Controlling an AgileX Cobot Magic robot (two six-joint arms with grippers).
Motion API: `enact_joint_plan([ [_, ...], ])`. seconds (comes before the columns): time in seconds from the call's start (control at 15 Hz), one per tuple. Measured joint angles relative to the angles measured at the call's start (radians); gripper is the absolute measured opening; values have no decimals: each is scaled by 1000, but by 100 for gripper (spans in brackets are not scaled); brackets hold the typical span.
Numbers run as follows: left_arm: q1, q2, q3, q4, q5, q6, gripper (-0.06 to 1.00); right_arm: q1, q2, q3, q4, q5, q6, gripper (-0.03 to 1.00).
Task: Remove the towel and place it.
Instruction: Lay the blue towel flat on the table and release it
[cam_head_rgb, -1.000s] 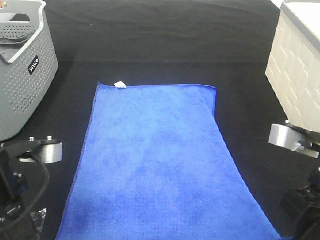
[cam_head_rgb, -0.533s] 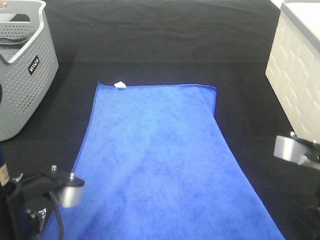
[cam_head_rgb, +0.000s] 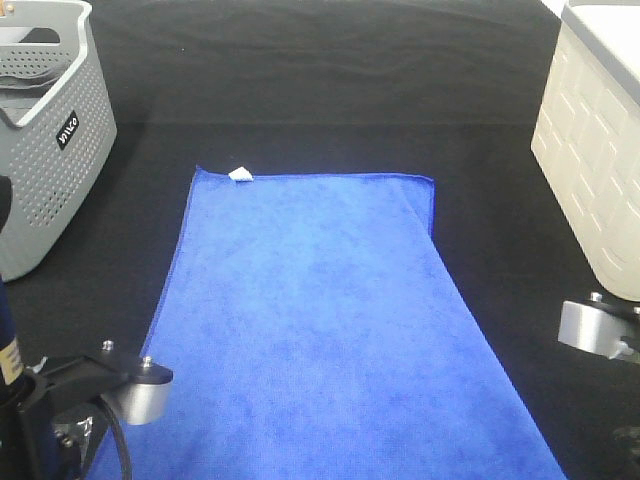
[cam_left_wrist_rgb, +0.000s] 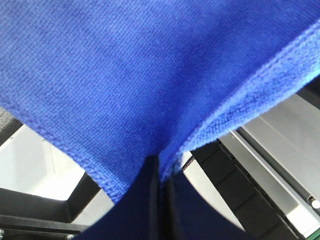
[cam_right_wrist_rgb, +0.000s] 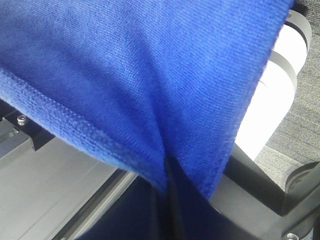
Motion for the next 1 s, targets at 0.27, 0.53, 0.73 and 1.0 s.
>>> enact_joint_plan([
  [0.27,0,3,0,-2,-5,-27,0,0,2,0,-2,-55,0,3],
  [0.53,0,71,0,-13,-20,-43,0,0,91,1,-3,-86,-16,3],
  [0.73,0,149,0,-42,-81,-42,0,0,193,1,4,-130,-52,3],
  [1.0,0,213,-36,-58,-126,-41,0,0,305,1,49,-177,-86,3],
])
